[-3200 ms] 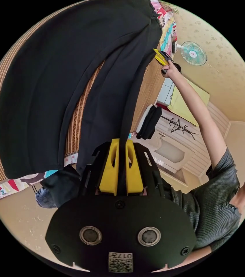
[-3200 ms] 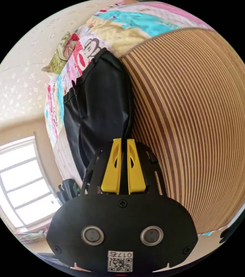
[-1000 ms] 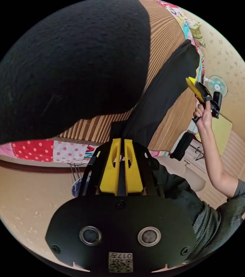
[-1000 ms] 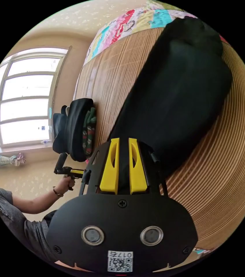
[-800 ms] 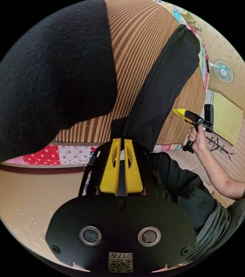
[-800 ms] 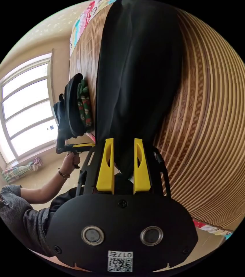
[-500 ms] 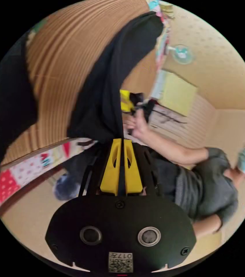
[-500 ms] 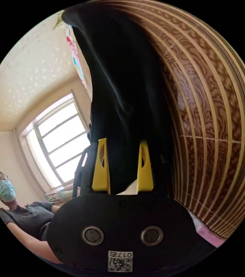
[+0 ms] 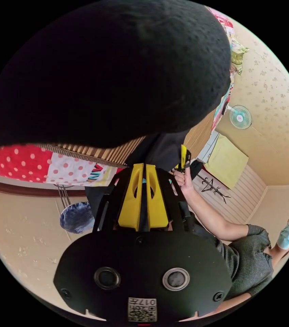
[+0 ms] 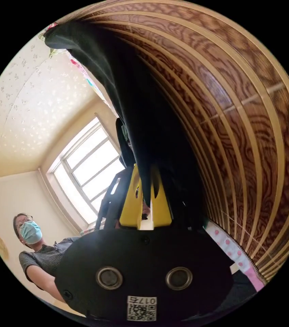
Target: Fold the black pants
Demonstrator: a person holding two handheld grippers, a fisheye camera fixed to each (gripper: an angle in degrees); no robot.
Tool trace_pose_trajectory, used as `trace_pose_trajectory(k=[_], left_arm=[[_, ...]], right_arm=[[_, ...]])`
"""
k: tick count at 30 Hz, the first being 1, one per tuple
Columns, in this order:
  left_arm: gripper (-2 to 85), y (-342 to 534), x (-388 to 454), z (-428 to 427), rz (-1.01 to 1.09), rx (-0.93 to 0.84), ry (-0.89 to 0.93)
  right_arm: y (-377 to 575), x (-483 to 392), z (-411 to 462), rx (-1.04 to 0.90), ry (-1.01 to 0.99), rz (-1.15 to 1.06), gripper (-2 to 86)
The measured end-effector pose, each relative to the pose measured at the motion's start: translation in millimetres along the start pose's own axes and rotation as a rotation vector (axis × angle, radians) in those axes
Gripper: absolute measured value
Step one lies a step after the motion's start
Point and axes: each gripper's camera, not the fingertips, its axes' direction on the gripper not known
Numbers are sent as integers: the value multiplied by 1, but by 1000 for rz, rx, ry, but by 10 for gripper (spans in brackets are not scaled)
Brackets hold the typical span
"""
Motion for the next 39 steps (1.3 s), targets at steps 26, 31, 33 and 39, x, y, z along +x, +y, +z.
trace_pose_trajectory(k=[26,31,33,39], left_arm=[[87,-86,221,121,457,111,-580],[46,-97,234,140,428,18,-606],[36,-84,249,132,484,27,-582],[30,-65,256,85,456,164,-525]], right_arm=[[38,-57,84,-229,343,77,32],[30,-70,106,-263,366,78,31],[28,-80,116,-268,365,60,31],[19,-100,162,-341,239,-18,32]])
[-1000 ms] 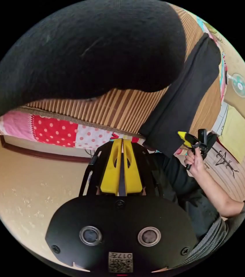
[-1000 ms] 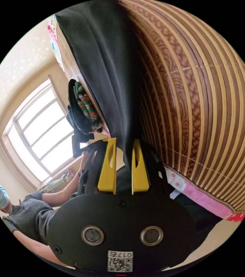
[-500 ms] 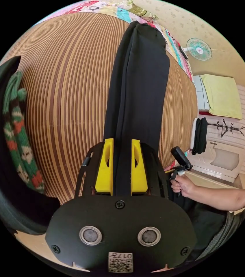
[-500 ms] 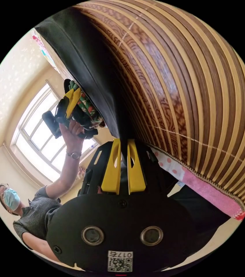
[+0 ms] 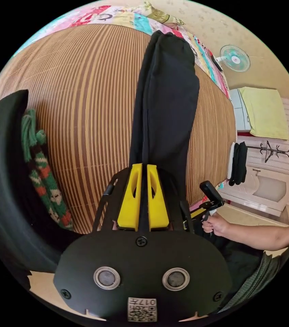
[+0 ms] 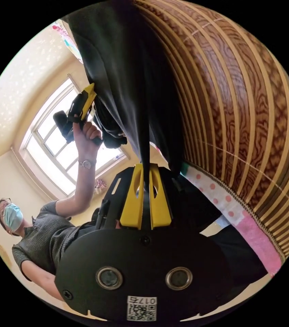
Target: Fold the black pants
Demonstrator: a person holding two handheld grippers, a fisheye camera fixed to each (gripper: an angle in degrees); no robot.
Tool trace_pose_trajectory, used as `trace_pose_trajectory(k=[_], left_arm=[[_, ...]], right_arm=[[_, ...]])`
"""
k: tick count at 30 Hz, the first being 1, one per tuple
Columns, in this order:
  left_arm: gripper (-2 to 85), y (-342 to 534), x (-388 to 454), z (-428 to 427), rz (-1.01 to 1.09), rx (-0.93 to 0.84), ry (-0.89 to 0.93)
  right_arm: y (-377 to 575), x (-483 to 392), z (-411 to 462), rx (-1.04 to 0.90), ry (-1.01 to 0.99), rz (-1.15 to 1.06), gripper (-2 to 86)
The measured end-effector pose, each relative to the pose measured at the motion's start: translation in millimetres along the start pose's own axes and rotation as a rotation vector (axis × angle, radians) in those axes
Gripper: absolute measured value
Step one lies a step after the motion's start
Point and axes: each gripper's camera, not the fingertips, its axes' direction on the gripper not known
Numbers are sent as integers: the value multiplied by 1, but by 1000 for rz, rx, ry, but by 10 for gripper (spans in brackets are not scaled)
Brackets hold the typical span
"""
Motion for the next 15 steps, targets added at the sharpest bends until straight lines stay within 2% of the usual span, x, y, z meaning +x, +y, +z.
trace_pose_trajectory(k=[6,11,15], left_arm=[[37,-8,-28,28,-129,-71,49],[96,0,-13,19,-96,-86,-53],[107,25,-7,30,-63,-182,-56]], right_arm=[[-19,-15,16,55,192,94,36],[-11,-53,-3,178,286,39,70],[-25,-62,-10,164,284,11,118]])
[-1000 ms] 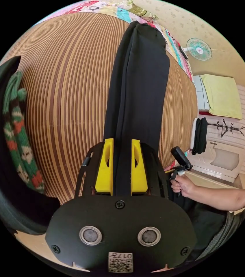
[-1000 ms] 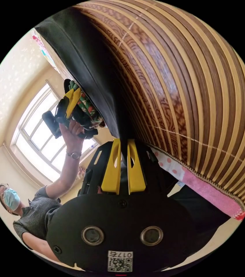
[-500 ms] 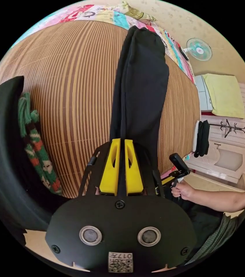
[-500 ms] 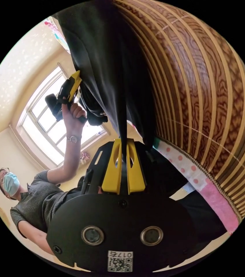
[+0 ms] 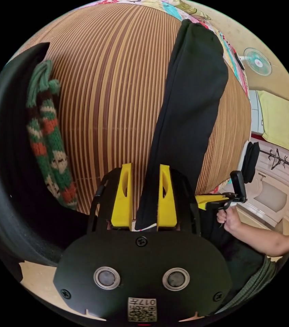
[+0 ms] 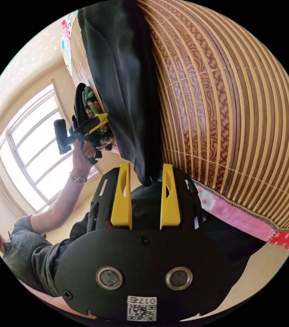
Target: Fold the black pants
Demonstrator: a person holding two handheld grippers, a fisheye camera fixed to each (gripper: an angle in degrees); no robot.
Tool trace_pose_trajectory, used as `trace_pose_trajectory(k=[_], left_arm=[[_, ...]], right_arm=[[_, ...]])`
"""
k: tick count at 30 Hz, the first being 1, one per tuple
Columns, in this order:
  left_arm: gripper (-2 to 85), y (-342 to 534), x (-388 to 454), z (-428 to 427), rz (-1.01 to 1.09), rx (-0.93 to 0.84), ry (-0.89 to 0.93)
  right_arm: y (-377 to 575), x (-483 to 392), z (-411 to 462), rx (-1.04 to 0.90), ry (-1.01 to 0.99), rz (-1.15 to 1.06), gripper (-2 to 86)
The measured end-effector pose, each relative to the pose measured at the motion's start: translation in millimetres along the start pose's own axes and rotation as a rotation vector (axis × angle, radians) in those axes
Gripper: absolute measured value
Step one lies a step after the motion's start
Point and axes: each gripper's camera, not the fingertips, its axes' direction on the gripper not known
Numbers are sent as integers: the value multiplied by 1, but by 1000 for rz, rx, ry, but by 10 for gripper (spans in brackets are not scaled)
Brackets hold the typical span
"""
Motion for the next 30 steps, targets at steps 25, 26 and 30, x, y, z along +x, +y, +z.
trace_pose_trajectory(k=[25,26,30], left_arm=[[-7,-105,200,13,579,-161,90],[-8,-95,211,45,602,-247,81],[-8,-46,231,114,591,-476,60]], right_arm=[[76,-163,-136,-400,-621,-590,2],[86,-172,-154,-377,-646,-626,0],[97,-161,-203,-261,-675,-608,-3]])
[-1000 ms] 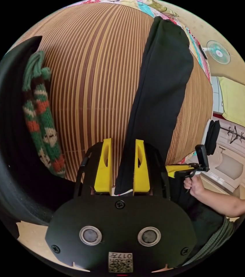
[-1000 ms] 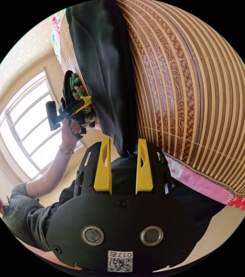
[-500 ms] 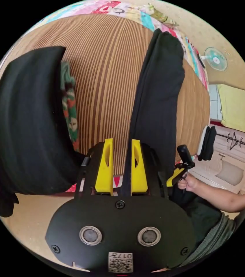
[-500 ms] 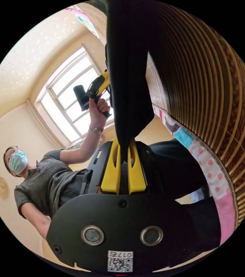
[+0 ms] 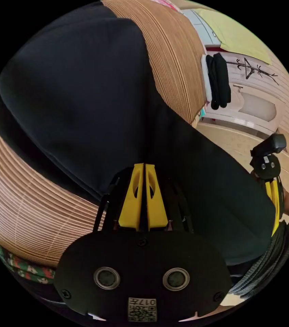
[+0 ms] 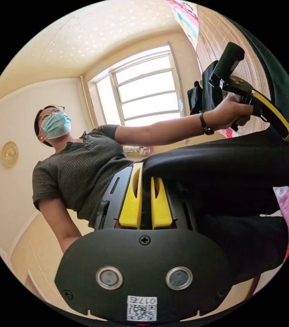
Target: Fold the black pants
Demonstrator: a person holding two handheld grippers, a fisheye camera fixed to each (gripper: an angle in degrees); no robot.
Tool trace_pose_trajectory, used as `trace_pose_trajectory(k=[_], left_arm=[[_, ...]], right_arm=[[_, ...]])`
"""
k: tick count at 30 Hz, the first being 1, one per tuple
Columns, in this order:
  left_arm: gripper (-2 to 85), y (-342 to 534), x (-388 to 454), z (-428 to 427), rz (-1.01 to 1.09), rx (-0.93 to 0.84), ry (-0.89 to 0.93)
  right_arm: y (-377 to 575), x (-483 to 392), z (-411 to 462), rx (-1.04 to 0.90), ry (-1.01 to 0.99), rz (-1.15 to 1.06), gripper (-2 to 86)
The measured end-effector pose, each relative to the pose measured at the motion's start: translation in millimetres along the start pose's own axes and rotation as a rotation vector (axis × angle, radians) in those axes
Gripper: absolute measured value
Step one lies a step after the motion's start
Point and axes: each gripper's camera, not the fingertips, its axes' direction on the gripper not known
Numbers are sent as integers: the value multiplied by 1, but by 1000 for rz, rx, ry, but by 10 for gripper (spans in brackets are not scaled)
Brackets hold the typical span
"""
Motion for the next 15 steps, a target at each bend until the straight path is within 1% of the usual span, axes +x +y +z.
trace_pose_trajectory(k=[2,4,6,7,9,11,12,14,15], left_arm=[[-5,9,10,6,3,31,-44],[2,17,4,-12,-31,143,-37],[36,26,-27,-60,-152,356,1],[49,28,-37,-75,-189,415,11],[85,33,-79,-130,-334,633,55],[101,33,-106,-163,-417,756,71],[104,29,-121,-181,-449,810,70],[106,17,-137,-200,-471,841,52],[104,6,-144,-206,-478,827,33]], right_arm=[[12,0,-14,22,14,34,-3],[18,4,-20,40,14,66,-4],[22,8,-22,43,-2,78,-4],[23,10,-22,43,-11,82,-4],[23,12,-23,46,-22,83,-4],[21,15,-24,53,-35,85,-4],[20,15,-25,54,-38,85,-4],[19,17,-26,61,-42,85,-4],[18,17,-26,63,-44,86,-4]])
